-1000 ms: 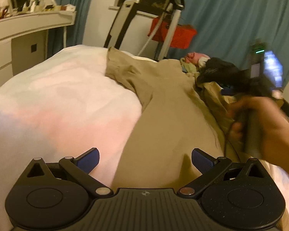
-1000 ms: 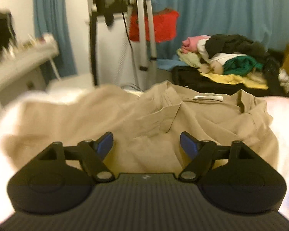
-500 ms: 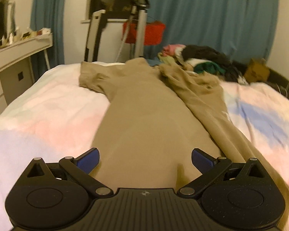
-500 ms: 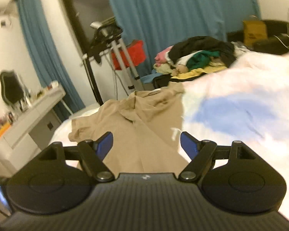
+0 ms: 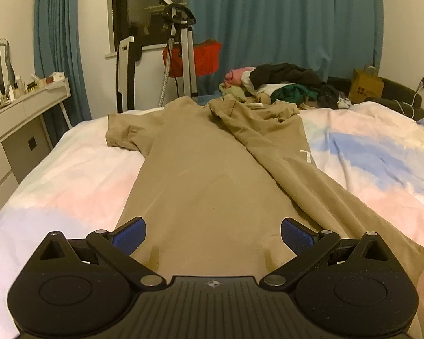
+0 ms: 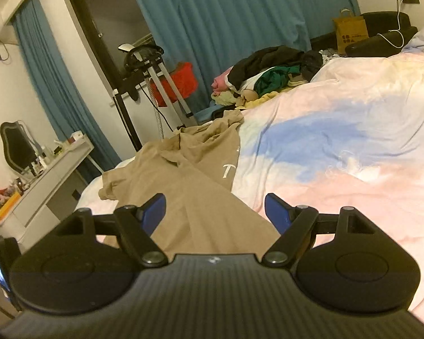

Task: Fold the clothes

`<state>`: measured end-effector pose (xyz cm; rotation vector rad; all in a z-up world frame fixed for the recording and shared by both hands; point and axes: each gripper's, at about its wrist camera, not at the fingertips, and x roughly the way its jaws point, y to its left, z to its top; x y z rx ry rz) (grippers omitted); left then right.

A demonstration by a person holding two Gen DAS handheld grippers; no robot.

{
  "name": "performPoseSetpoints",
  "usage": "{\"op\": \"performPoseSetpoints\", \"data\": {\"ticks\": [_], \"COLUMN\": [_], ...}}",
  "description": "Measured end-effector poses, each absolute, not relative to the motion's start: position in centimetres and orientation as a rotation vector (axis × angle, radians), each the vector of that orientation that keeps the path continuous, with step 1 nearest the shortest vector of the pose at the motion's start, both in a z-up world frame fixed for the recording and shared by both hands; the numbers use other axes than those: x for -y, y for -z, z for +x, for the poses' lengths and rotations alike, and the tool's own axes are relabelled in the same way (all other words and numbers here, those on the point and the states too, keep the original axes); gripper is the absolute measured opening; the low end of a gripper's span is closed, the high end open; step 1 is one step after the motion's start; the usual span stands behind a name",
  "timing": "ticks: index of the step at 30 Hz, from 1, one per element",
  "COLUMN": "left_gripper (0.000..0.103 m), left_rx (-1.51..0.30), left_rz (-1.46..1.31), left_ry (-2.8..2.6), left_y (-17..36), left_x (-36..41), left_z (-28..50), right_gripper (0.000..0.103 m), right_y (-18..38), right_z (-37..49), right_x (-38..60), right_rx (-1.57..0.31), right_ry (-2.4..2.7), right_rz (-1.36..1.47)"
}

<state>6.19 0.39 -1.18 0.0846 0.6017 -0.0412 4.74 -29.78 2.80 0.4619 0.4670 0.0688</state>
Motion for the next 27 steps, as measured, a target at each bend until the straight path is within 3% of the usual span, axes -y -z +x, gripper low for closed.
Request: {"op": "performPoseSetpoints", "data": {"ticks": [15,27], "left_gripper": [0.097,0.081], "left_rx": [-0.736,-0.851], "left_rz": [0.140,0.059], "left_ry": [0.217,0.466], "left_y": [2.6,5.5], "left_x": [7.4,17.5], "left_z": [5.0,5.3], "right_gripper": [0.078,0.081], "right_y": [-3.5,-1.8], "right_z": [3.0,1.9], "right_x": [35.6,43.0], "right_rx": [-0.419,-0.401], "right_ry": [-0.038,0.028], "right_rz": [0.587,0.785]}}
